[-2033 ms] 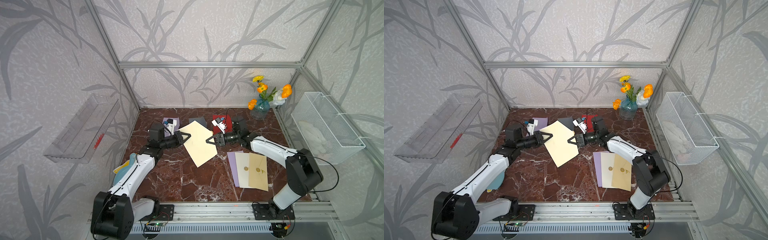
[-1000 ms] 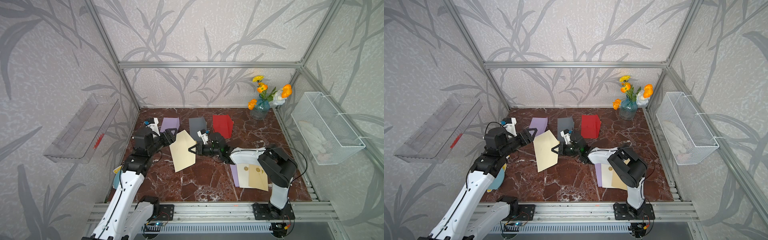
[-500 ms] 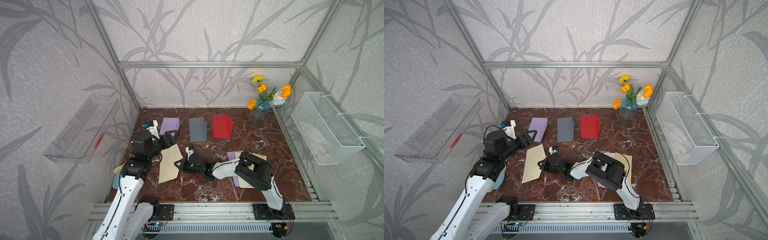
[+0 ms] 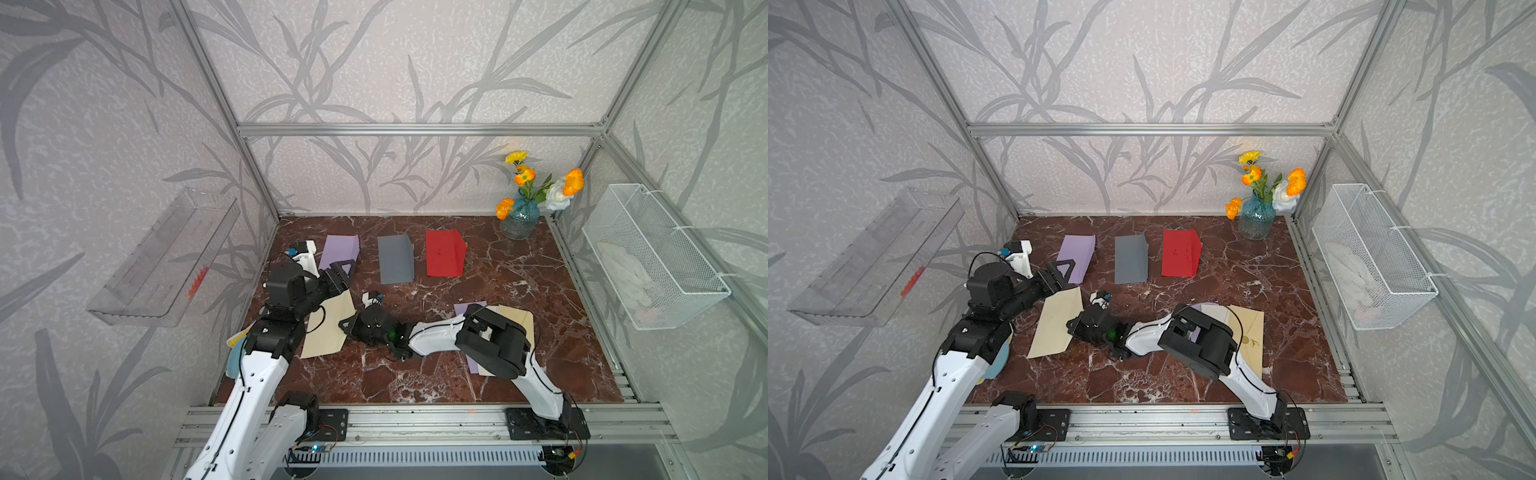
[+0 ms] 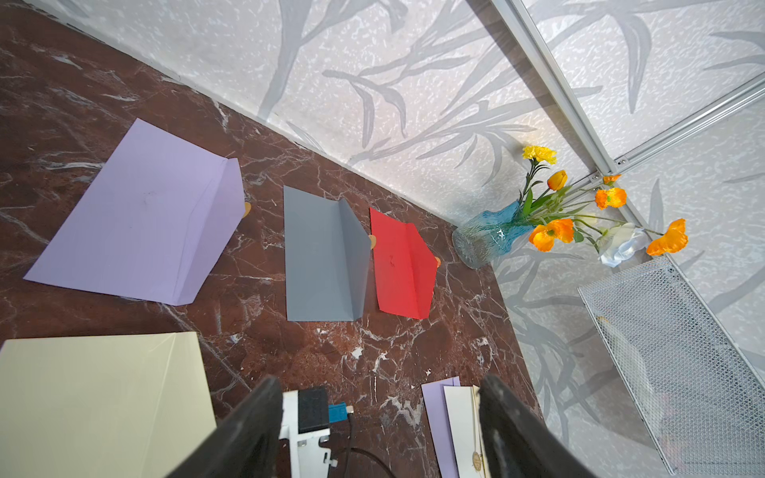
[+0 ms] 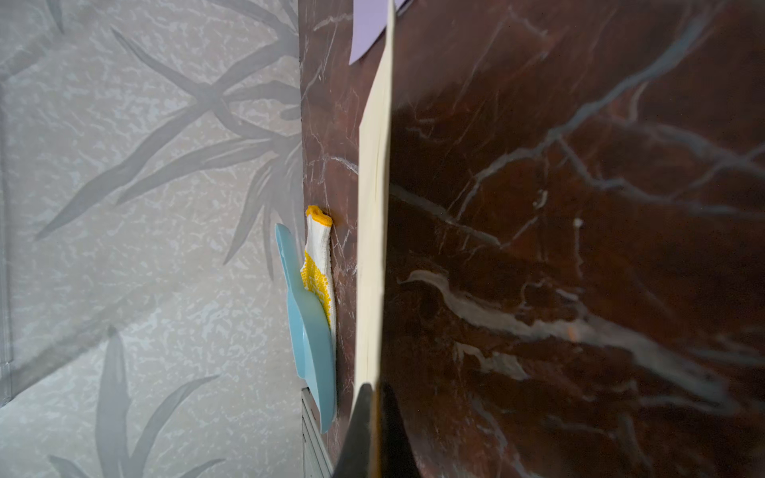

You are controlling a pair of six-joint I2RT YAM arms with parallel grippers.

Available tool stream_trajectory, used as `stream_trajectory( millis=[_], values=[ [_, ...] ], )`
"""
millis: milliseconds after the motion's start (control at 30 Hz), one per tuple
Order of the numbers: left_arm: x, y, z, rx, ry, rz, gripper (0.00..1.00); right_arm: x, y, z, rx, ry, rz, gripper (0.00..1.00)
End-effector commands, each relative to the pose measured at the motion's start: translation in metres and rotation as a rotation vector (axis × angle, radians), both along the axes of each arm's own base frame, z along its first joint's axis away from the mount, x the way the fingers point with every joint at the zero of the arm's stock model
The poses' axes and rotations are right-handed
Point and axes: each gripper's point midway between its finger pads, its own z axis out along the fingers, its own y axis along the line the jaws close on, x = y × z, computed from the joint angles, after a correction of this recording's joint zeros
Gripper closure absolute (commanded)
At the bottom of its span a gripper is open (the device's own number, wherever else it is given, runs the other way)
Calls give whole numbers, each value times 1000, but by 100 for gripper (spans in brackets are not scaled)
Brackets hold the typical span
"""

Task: Open the envelope
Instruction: Place the envelope at the center of the board.

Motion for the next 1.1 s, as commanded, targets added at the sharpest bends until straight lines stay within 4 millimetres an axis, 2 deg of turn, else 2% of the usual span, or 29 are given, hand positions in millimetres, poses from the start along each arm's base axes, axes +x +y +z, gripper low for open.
stream_trajectory(
  millis=[0,167,400,533,633,700,833,933,1067],
  values=[
    [1,0,4,-2,-26,-5,25,-9,8,-11,-15,39,31,100],
    [4,-1,1,-7,-16,-9,25,-13,10,-17,-35,56,56,97],
    [4,-2,-4,-12,-5,-15,25,-17,12,-25,-53,79,80,73],
    [5,-2,-3,-13,-8,-15,25,-18,12,-24,-48,79,83,65],
    [6,-2,-4,-16,-4,-15,25,-16,4,-25,-76,76,68,56],
    [7,-2,-5,-17,-3,-15,25,-14,-4,-24,-99,70,50,50],
    [9,-2,-7,-20,3,-14,24,-3,-27,-20,-136,56,11,47],
    [14,-4,-8,-25,11,-20,23,9,-53,-13,-180,14,-24,47],
    [29,-13,-15,-62,38,-52,24,26,-96,19,-296,-135,-50,47]
  ],
)
